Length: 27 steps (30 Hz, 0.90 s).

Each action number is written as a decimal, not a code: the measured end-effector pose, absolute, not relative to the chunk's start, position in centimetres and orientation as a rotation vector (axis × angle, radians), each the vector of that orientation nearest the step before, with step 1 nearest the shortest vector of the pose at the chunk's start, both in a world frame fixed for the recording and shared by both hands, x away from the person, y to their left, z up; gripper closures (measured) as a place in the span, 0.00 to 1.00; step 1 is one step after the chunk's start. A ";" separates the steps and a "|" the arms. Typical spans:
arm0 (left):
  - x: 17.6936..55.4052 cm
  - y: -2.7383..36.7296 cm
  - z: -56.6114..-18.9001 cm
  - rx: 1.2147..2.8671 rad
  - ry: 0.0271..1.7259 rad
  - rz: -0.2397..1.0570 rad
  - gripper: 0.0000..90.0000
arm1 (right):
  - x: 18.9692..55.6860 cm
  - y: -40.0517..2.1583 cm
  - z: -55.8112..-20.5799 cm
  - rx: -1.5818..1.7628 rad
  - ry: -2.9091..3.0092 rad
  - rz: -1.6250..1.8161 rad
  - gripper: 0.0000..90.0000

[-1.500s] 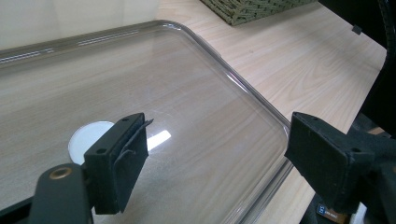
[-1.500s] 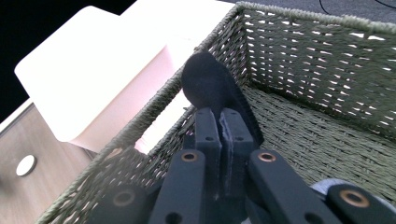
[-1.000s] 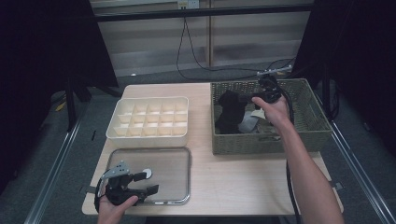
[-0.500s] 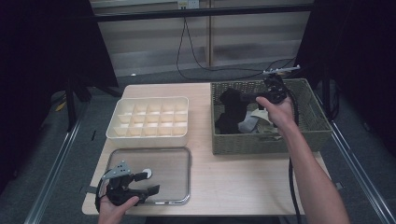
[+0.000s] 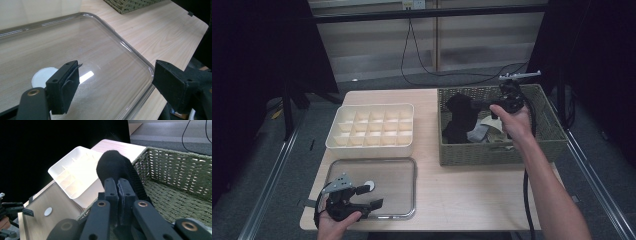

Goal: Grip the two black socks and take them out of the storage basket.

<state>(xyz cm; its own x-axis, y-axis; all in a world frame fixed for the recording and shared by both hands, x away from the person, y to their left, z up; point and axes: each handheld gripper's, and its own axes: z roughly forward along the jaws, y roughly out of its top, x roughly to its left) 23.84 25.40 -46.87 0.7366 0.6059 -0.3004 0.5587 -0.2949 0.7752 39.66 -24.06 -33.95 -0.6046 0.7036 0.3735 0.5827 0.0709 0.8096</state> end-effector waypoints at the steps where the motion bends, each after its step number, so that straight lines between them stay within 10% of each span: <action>1: 23.9 25.4 -46.9 1.969 0.886 0.062 0.23 | 39.6 -24.1 -33.9 1.331 2.209 1.577 0.97; 27: 23.6 25.0 -46.7 1.973 0.871 0.074 0.24 | 35.3 -24.0 -32.1 1.225 2.181 1.697 0.97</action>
<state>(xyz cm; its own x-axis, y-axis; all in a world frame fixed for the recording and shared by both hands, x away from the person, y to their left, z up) 23.55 25.00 -46.68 0.7451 0.6017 -0.2875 0.5450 -0.3010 0.7825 35.31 -23.99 -32.05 -0.6655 0.6495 0.3678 0.5162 0.0446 0.8553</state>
